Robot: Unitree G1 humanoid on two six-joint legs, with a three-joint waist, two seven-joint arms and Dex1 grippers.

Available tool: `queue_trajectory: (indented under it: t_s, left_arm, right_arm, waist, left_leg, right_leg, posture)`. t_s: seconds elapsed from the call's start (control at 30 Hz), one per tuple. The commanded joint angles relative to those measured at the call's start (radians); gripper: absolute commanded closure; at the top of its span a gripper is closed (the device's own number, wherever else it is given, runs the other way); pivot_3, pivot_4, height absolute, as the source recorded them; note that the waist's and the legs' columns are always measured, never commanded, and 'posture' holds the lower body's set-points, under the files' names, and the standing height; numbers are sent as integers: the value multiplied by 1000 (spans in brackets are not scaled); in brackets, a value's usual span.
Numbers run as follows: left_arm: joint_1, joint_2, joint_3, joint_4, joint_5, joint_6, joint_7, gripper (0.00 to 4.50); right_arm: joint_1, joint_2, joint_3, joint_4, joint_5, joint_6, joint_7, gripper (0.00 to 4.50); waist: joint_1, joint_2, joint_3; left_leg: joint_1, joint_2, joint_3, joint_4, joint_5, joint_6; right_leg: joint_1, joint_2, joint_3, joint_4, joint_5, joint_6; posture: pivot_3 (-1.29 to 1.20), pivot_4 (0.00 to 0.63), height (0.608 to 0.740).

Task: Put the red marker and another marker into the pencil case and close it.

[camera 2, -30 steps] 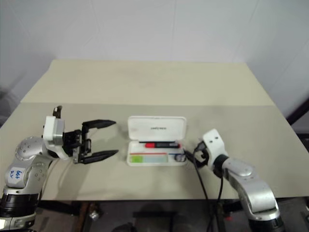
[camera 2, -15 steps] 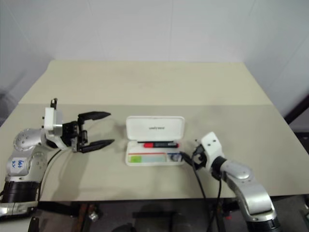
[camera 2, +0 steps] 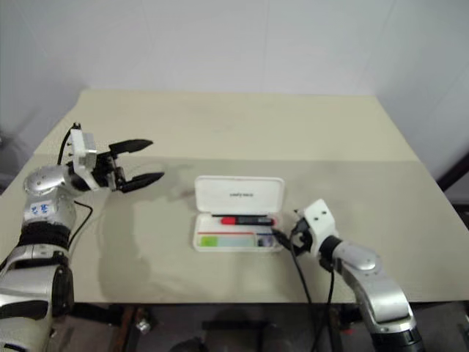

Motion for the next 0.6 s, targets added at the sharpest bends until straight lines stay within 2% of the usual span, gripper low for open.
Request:
queue_trajectory:
  t_s: [0.03,0.2,0.4,0.5,0.6]
  left_arm:
    - [-71,-5,-5,126,50,-59,-18,0]
    - [-146,-14,-6,248,114,-73,1,0]
    - [-183,-28,-6,295,166,-65,9,0]
    - [-198,-34,-4,307,178,-55,-15,632]
    - [-211,-38,-6,317,199,-46,-11,1613]
  right_arm:
    - [-21,-27,-64,8,3,-57,18,58]
    - [-17,-46,-120,19,24,-103,45,58]
    - [16,-48,-149,-8,27,-112,45,58]
    - [21,-48,-163,-15,30,-112,42,0]
    - [23,-46,-181,-23,48,-115,44,0]
  waist:
    - [2,0,0]
    - [3,0,0]
    - [2,0,0]
    - [2,0,0]
    - [2,0,0]
  left_leg:
    - [0,0,0,0,0,0]
    - [-3,0,0,0,-1,2]
    - [-3,0,0,0,-2,2]
    - [-3,0,0,0,-2,2]
    - [-3,0,0,1,-2,2]
  right_leg:
    - [0,0,0,0,0,0]
    - [0,0,-1,0,3,6]
    - [0,0,-1,-1,3,6]
    - [0,0,-2,0,3,6]
    - [0,0,-2,1,3,6]
  posture:
    - [0,150,740]
    - [0,150,740]
    - [0,150,740]
    - [0,150,740]
    - [0,150,740]
